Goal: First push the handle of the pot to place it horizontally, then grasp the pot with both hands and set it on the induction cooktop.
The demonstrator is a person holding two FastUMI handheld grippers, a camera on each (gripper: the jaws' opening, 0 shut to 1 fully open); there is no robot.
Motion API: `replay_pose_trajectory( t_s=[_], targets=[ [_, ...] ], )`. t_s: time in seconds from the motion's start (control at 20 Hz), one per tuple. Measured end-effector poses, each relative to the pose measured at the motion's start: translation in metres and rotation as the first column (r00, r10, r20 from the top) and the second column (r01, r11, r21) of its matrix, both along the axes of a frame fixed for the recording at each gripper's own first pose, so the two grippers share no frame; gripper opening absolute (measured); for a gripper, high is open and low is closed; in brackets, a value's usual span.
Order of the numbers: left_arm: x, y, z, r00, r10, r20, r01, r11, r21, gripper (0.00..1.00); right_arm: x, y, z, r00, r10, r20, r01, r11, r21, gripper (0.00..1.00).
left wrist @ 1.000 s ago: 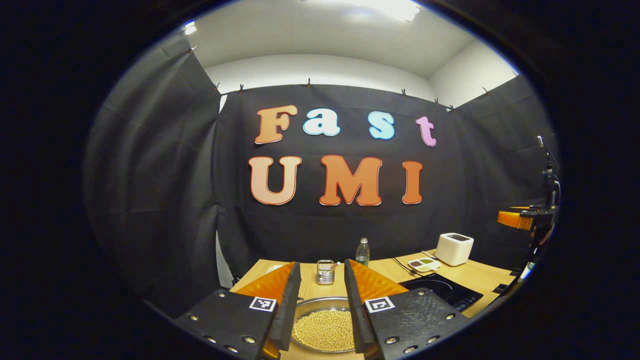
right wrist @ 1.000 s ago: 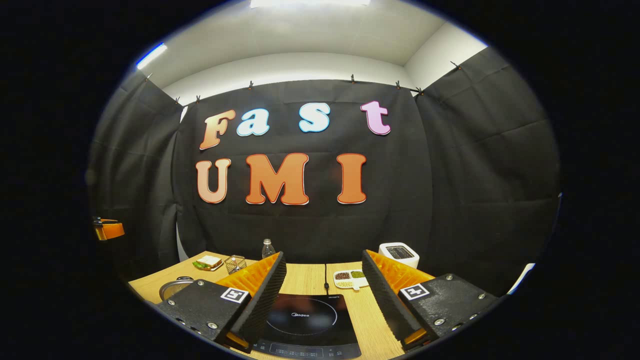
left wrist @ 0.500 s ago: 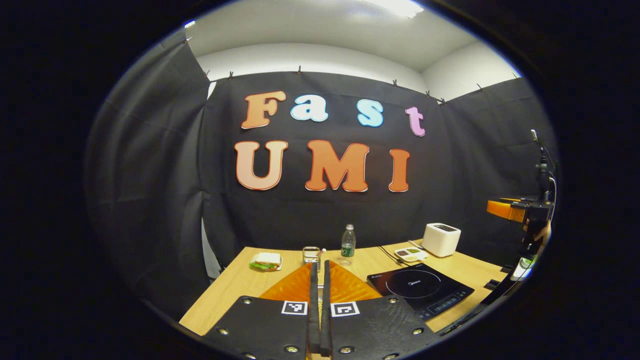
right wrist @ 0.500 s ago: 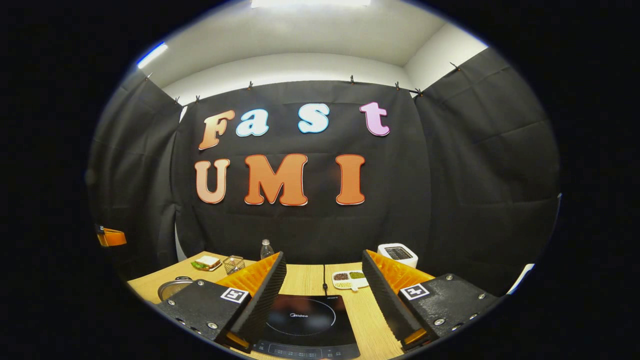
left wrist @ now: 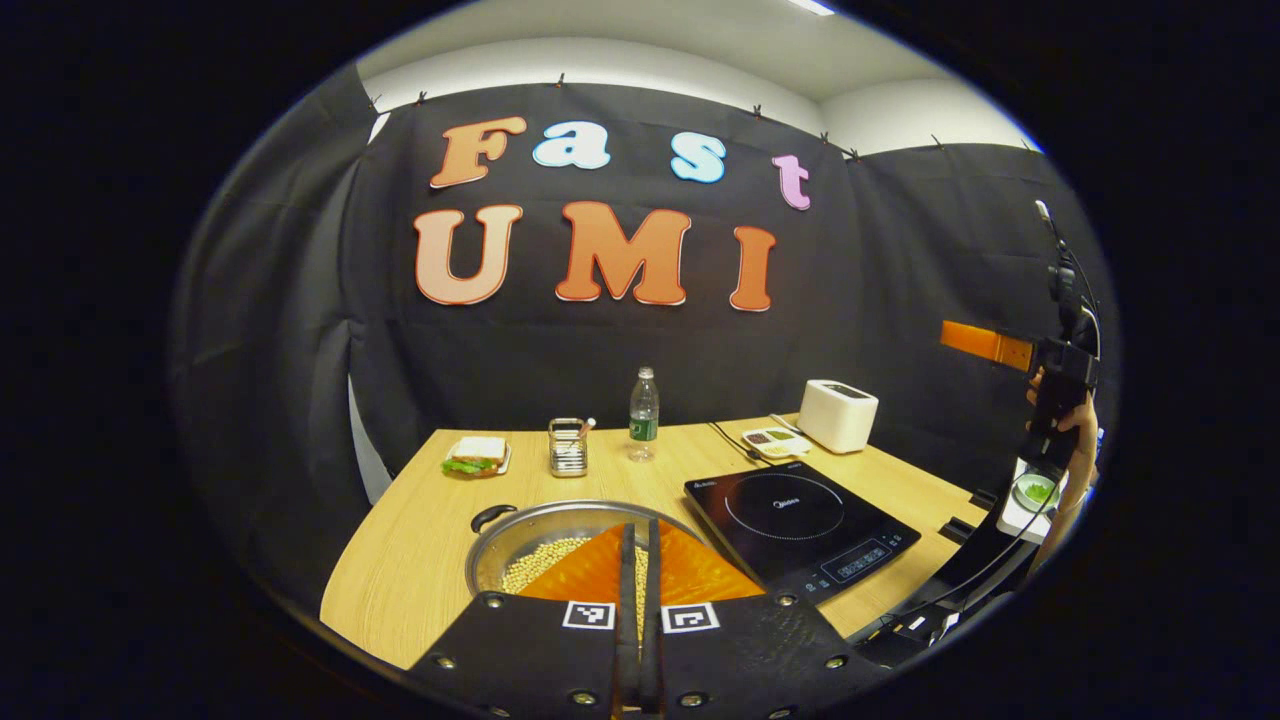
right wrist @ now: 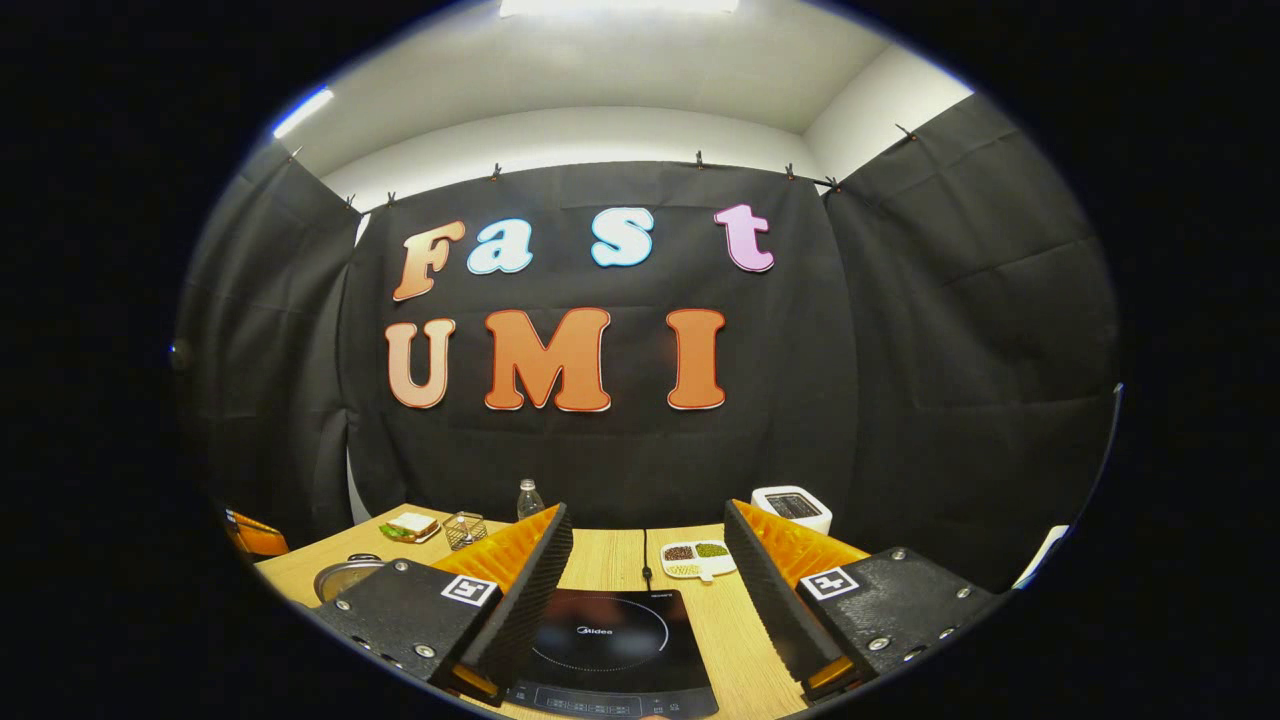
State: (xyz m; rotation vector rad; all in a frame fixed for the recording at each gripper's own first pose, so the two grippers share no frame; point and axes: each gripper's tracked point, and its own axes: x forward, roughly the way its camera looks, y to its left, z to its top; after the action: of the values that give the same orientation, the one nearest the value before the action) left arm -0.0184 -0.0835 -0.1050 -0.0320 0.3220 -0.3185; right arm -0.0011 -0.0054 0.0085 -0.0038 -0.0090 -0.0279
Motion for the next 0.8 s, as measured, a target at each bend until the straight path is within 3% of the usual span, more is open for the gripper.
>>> replay_pose_trajectory(
  t_s=[0.3,0.8],
  targets=[
    [-0.021,-0.012,-0.048,0.991,-0.056,-0.122,0.061,0.998,0.033,0.02,-0.002,-0.001,-0.001,1.000,-0.001,-0.002,0.001,1.000,-0.001,0.95],
    [-0.056,-0.029,-0.114,0.948,-0.115,-0.296,0.135,0.990,0.047,0.02,-0.004,0.005,-0.007,1.000,0.009,-0.012,-0.009,1.000,-0.007,0.95]
  ],
)
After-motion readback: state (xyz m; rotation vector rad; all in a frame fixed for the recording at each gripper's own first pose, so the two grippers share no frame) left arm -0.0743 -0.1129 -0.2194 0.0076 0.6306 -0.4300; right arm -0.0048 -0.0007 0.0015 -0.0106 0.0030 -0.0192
